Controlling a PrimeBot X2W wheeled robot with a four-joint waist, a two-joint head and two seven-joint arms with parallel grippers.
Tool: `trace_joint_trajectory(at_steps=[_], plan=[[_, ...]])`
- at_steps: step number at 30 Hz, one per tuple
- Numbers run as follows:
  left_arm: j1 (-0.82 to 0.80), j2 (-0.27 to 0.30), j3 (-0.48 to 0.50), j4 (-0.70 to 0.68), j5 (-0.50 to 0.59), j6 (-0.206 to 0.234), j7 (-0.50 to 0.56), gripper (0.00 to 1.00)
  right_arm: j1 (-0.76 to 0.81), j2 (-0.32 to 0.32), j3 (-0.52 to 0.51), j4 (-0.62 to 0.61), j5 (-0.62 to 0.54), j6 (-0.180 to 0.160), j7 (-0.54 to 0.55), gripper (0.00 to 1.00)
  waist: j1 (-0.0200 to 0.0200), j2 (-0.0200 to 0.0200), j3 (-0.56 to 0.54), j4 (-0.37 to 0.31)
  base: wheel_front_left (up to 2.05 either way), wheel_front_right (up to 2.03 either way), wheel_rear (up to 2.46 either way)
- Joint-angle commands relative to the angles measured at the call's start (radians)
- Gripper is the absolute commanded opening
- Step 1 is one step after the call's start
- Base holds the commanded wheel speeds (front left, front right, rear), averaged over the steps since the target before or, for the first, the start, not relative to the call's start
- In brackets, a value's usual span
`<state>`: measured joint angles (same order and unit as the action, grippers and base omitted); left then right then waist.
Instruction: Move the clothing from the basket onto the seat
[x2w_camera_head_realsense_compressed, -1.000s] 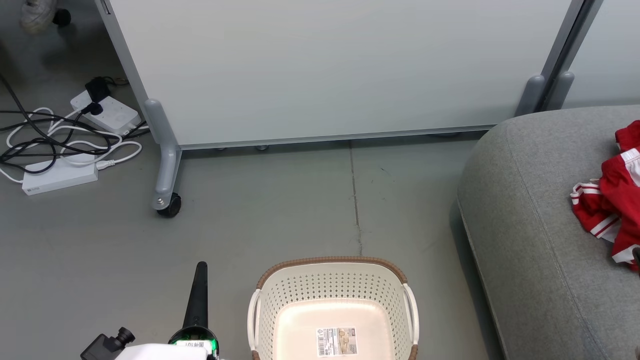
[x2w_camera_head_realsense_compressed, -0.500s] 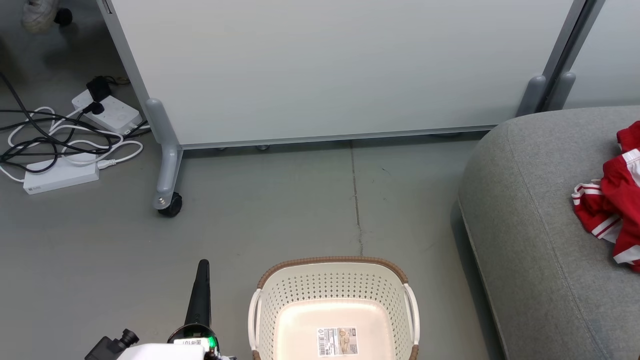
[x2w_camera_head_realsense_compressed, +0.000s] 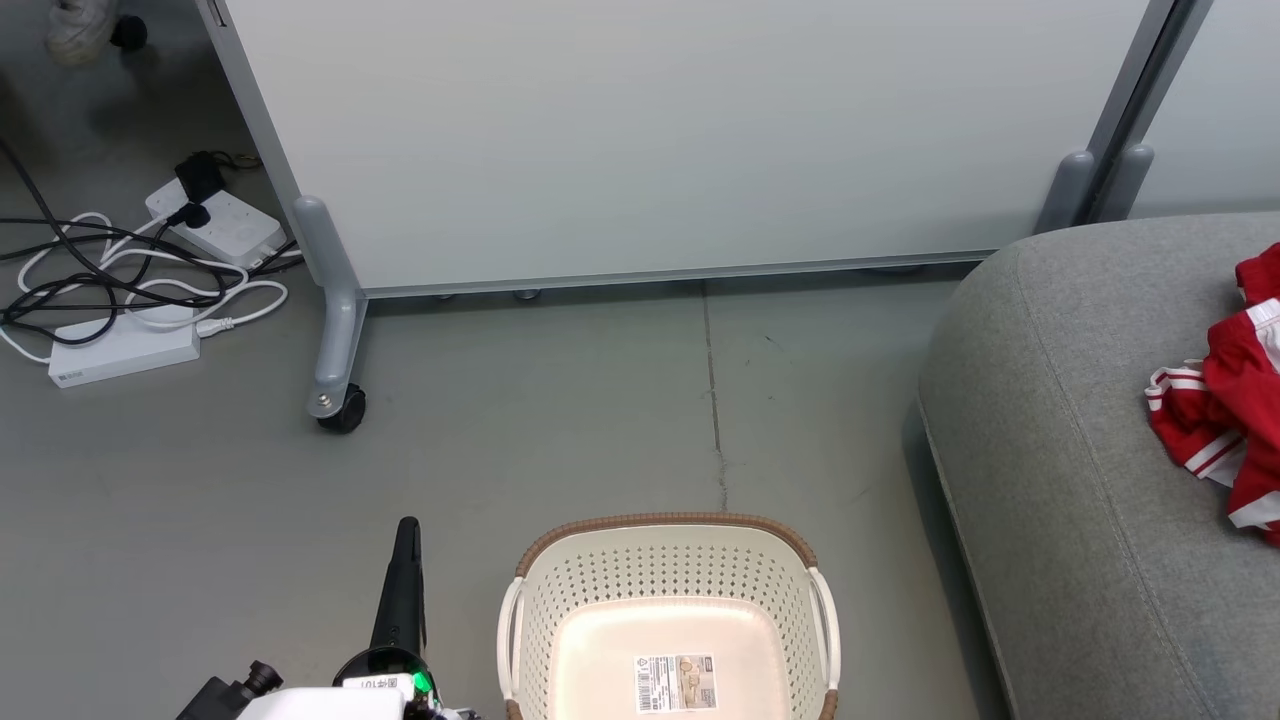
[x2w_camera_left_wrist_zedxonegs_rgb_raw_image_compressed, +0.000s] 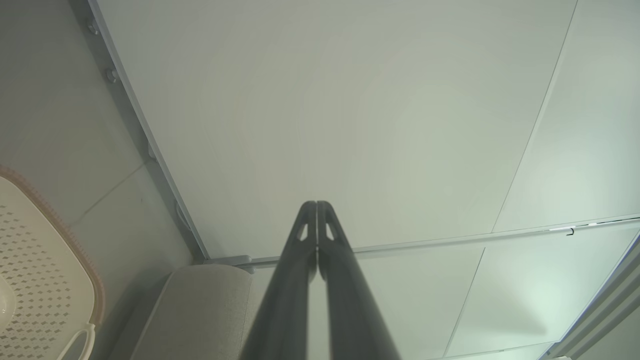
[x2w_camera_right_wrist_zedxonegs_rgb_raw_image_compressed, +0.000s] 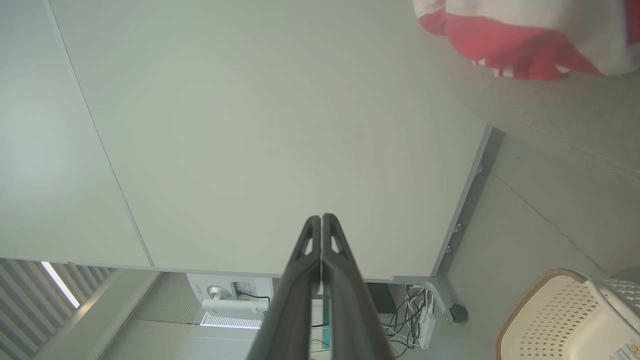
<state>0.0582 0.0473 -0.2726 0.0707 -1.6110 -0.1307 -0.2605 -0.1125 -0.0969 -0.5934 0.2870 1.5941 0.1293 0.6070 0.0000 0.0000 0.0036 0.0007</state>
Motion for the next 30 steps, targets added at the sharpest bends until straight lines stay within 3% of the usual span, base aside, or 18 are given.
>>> trace_joint_trajectory(at_steps=[1, 30], plan=[[-0.014, 0.003, 0.002, -0.004, 0.0, -0.004, -0.002, 0.0, -0.007, -0.006, -0.002, 0.001, 0.003, 0.002, 0.008, 0.0, 0.0, 0.0, 0.0, 0.0, 0.0, 0.0, 0.0], [-0.014, 0.003, 0.002, -0.004, 0.0, -0.004, -0.002, 0.0, -0.013, 0.001, -0.012, 0.001, -0.009, 0.003, 0.014, 0.0, 0.0, 0.0, 0.0, 0.0, 0.0, 0.0, 0.0]])
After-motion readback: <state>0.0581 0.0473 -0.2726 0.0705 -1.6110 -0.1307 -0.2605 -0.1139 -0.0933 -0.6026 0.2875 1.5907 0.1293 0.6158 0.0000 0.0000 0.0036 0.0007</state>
